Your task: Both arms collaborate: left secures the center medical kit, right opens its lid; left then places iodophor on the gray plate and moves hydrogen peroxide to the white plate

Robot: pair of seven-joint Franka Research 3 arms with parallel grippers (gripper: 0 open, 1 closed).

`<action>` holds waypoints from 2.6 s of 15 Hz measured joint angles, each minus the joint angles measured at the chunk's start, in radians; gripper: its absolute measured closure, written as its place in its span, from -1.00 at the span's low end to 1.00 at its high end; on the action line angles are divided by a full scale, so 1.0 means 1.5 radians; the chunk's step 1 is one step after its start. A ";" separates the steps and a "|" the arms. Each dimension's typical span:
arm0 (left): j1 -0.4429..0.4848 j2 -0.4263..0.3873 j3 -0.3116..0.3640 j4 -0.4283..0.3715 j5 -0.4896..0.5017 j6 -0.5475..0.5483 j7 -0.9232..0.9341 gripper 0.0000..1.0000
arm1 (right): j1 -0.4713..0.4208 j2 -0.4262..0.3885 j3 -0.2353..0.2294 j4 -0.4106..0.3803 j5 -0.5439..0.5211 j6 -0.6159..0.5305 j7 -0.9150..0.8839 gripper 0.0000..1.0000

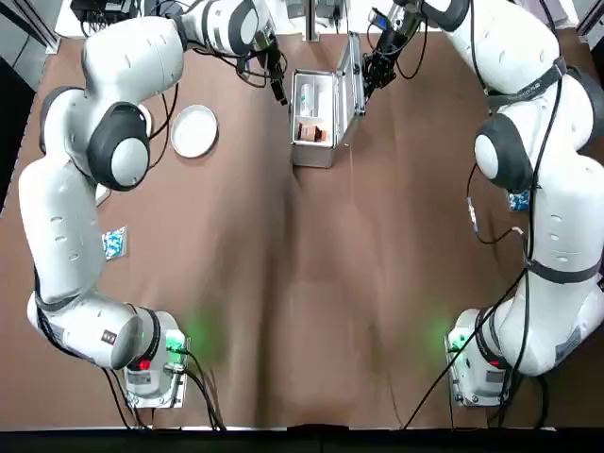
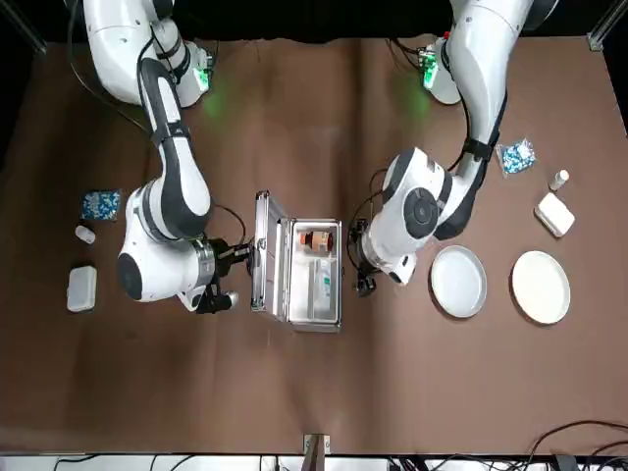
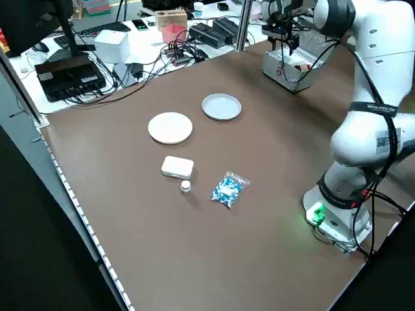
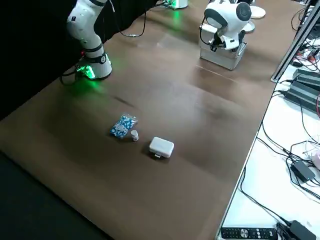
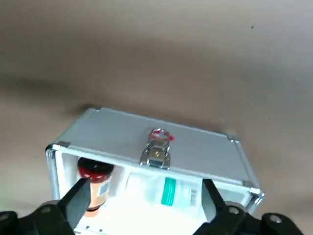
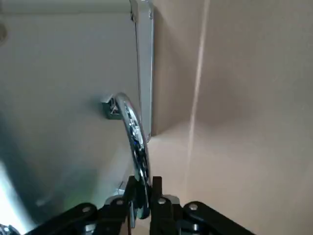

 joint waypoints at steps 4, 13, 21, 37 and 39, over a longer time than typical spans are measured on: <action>-0.023 0.000 -0.011 0.014 0.000 0.000 -0.013 -1.00 | -0.010 0.021 -0.020 -0.015 -0.039 -0.026 -0.026 0.28; -0.118 0.011 -0.012 0.016 0.036 0.002 -0.028 -0.97 | -0.032 0.032 -0.031 -0.006 -0.044 -0.054 -0.048 -0.96; -0.140 0.041 -0.010 0.016 0.128 0.069 -0.027 -0.59 | -0.120 -0.017 -0.045 0.107 -0.129 -0.180 -0.066 -0.97; -0.164 0.065 -0.010 0.014 0.130 0.076 -0.028 -0.53 | -0.156 -0.165 -0.088 0.188 -0.327 -0.213 -0.114 -0.97; -0.165 0.072 -0.010 0.015 0.130 0.076 -0.028 -0.53 | -0.145 -0.184 -0.088 0.172 -0.336 -0.205 -0.114 -0.97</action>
